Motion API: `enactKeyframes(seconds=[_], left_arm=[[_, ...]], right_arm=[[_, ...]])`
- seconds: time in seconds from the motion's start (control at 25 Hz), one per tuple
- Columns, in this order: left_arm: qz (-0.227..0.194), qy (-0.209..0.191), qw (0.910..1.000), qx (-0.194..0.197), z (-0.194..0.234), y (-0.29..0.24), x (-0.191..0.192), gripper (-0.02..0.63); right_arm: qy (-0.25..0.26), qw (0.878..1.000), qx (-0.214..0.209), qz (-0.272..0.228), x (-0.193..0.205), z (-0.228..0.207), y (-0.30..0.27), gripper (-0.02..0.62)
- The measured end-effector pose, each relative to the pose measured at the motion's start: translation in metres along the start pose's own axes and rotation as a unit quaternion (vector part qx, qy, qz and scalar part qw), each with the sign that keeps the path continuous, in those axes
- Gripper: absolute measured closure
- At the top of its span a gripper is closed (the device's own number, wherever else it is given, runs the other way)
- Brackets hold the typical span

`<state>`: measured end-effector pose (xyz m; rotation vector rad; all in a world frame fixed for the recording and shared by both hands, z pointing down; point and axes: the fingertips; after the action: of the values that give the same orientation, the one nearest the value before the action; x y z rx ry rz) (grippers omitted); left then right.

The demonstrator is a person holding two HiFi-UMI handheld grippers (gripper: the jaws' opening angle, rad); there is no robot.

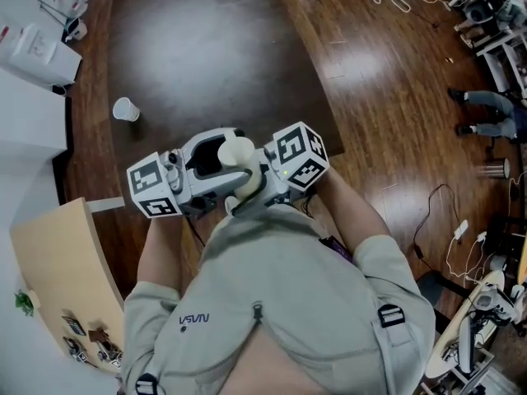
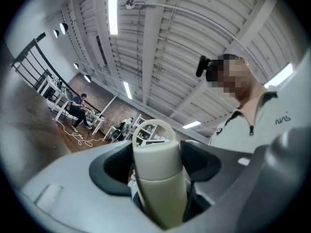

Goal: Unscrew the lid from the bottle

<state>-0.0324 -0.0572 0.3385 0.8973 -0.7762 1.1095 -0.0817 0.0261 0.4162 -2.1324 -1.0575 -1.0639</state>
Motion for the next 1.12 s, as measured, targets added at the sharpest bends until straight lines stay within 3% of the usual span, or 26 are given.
enactKeyframes(seconds=[0.12,0.24,0.32,0.44,0.56,0.68,0.84,0.96,1.12], left_arm=[[0.005,-0.032,0.9981,-0.052,0.012,-0.001,0.0,0.297],[0.012,-0.079,0.9888,-0.126,0.027,-0.002,-0.001,0.296],[0.013,-0.115,0.9765,-0.182,0.036,-0.001,-0.002,0.298],[0.02,-0.16,0.9501,-0.267,0.049,0.0,0.0,0.299],[0.03,-0.179,0.9281,-0.325,0.06,0.001,0.006,0.301],[0.026,-0.181,0.9177,-0.352,0.066,0.004,0.009,0.302],[0.02,-0.176,0.9121,-0.37,0.071,0.006,0.011,0.304],[0.018,-0.171,0.9152,-0.364,0.072,0.007,0.012,0.304],[0.021,-0.169,0.9247,-0.34,0.071,0.005,0.01,0.302]], right_arm=[[0.018,0.996,0.091,0.003,-0.001,-0.026,0.007,0.296],[0.038,0.979,0.201,0.006,-0.002,-0.059,0.019,0.295],[0.05,0.961,0.272,0.006,-0.003,-0.079,0.027,0.296],[0.066,0.923,0.378,-0.001,-0.005,-0.107,0.042,0.295],[0.068,0.887,0.456,-0.014,-0.005,-0.126,0.054,0.295],[0.064,0.867,0.494,-0.02,-0.005,-0.134,0.058,0.296],[0.07,0.85,0.522,-0.013,-0.003,-0.141,0.063,0.295],[0.07,0.851,0.52,-0.009,-0.002,-0.143,0.063,0.295],[0.066,0.865,0.497,-0.008,-0.002,-0.139,0.061,0.295]])
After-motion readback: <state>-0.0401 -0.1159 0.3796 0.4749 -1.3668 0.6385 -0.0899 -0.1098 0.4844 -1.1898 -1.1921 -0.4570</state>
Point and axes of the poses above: the fingertips, and each gripper's own axes: y backward along the fingers, z to its left, x out of its underside
